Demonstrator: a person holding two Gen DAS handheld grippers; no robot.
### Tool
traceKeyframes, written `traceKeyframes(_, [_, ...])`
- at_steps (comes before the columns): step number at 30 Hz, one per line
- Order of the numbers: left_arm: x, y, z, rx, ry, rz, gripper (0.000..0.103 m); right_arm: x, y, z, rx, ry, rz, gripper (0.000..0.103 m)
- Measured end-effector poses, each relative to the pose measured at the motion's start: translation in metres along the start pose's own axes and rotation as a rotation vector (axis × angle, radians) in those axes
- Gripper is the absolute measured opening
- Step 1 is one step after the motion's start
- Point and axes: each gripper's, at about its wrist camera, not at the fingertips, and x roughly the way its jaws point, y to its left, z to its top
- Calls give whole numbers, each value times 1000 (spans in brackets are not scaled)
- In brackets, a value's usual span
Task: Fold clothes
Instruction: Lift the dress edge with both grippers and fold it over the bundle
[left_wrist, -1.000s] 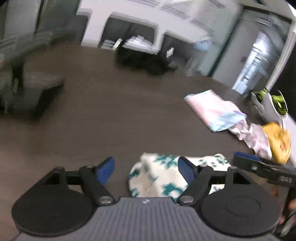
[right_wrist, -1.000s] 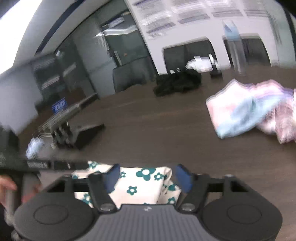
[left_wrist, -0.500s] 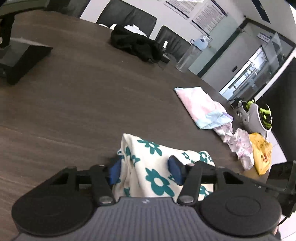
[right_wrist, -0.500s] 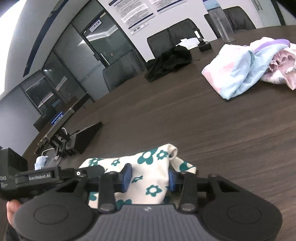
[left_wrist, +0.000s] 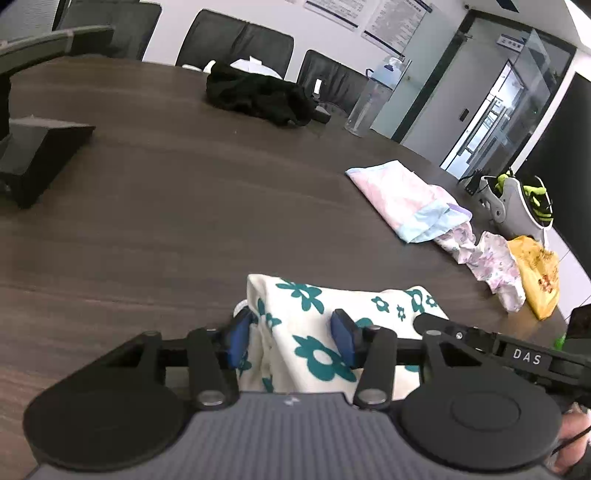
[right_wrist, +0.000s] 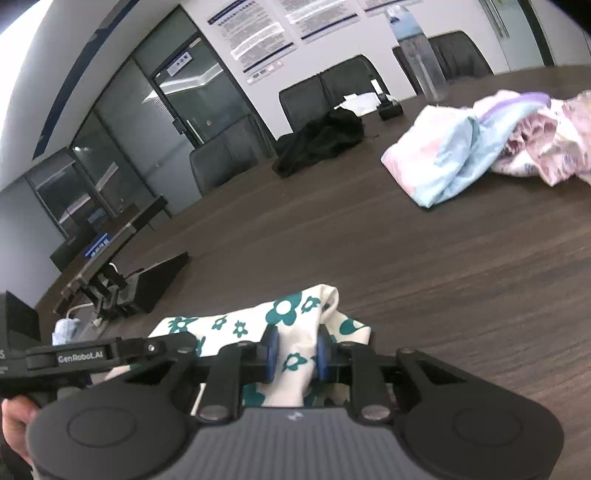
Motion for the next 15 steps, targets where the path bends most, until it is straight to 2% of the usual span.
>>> traceKeyframes(1, [-3,-3,-1,19,-11,20,60,-3,1,0,-8,-9,-7,20])
traceKeyframes(2, [-7,-8,-1,43,-24,42,61,-7,4,0,-26,-26,-21,21])
traceKeyframes(4, [-17,-17,-2,100,-57,86,62,-17,8,-1,-62,-60,-50,21])
traceKeyframes(8, [-46,-39,-12,208,-174,196,62,-40,22,-10,-182,-159,-71,21])
traceKeyframes(11, [-58,-49,-23,236,-215,175,61,-46,33,-18,-238,-160,-37,21])
traceKeyframes(13, [-61,-54,-31,233,-207,139,60,-48,40,-24,-273,-156,-18,21])
traceKeyframes(15, [-60,-58,-39,243,-177,127,53,-44,45,-30,-299,-126,-24,21])
